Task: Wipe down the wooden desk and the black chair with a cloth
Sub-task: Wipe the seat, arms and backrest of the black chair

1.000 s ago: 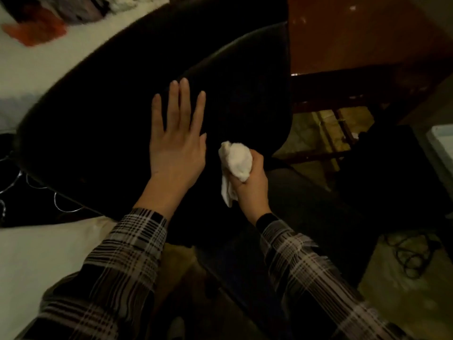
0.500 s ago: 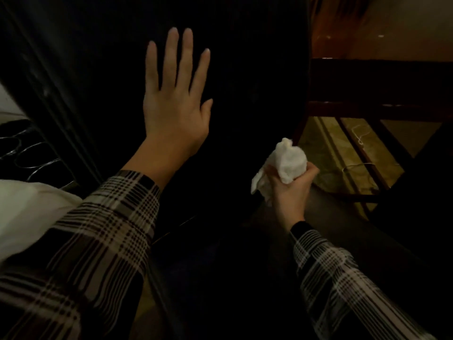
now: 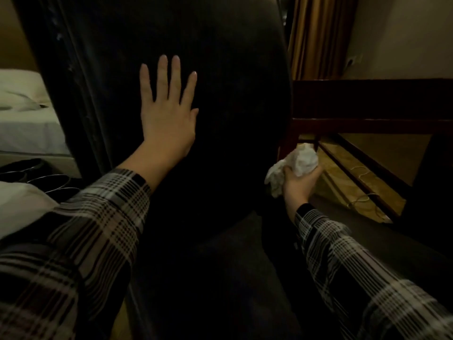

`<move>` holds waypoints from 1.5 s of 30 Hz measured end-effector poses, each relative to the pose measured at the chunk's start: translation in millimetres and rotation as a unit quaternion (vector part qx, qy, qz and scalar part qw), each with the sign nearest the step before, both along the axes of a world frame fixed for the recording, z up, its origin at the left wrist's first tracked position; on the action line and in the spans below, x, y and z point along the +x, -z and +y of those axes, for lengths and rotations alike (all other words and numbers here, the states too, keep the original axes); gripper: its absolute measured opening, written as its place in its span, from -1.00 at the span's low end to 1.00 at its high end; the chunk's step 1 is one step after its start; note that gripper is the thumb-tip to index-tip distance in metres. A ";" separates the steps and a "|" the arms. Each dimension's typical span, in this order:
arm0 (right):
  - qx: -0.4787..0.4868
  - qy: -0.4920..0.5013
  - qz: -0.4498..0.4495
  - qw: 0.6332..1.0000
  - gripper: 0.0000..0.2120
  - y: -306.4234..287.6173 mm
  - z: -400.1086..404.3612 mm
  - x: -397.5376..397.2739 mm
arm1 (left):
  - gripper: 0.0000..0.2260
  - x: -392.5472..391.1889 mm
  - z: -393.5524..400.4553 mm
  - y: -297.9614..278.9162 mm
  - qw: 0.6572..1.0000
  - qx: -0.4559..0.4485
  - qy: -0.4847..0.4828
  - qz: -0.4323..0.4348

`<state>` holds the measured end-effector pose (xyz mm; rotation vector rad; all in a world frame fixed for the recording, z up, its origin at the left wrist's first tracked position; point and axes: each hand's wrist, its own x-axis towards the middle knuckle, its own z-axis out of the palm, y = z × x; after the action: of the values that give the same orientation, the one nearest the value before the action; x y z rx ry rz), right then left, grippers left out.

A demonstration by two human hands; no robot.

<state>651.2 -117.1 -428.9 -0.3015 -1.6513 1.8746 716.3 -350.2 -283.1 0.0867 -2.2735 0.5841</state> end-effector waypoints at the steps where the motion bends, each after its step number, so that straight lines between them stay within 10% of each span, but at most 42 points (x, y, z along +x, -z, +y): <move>1: 0.004 -0.013 0.007 1.000 -0.44 2.9 -3.8 -2.1 | -0.47 0.2 1.4 7.3 1.000 -0.002 0.004 -0.006; 15: 0.126 0.008 0.025 0.992 -0.49 14.5 -58.2 -61.2 | -0.48 1.9 -17.6 45.8 0.994 -0.079 0.070 0.024; 22: 0.295 -0.131 0.146 0.935 -0.48 38.7 -120.4 -13.4 | -0.50 3.2 -18.1 46.8 0.994 -0.085 0.049 0.046; 32: 0.254 -0.001 0.095 0.962 -0.75 27.0 -104.9 -28.6 | -0.50 23.4 -40.9 11.8 0.986 -0.137 0.055 -0.075; 36: 0.097 0.024 0.032 0.995 -0.64 9.7 -114.2 -18.0 | -0.49 33.4 -88.9 17.2 0.988 -0.131 0.065 -0.055; 41: 0.117 0.019 0.030 0.992 -0.43 12.3 -158.6 3.0 | -0.55 15.9 -94.4 69.9 0.947 0.161 0.278 -0.018; 45: 0.131 -0.015 0.076 0.988 -0.43 21.4 -186.3 12.4 | -0.45 7.9 -70.5 112.2 0.787 0.471 0.398 -0.020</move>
<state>663.6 -303.4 -450.3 -0.0227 -1.7778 1.6328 724.2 -420.7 -395.3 -0.3916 -2.1442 -1.0119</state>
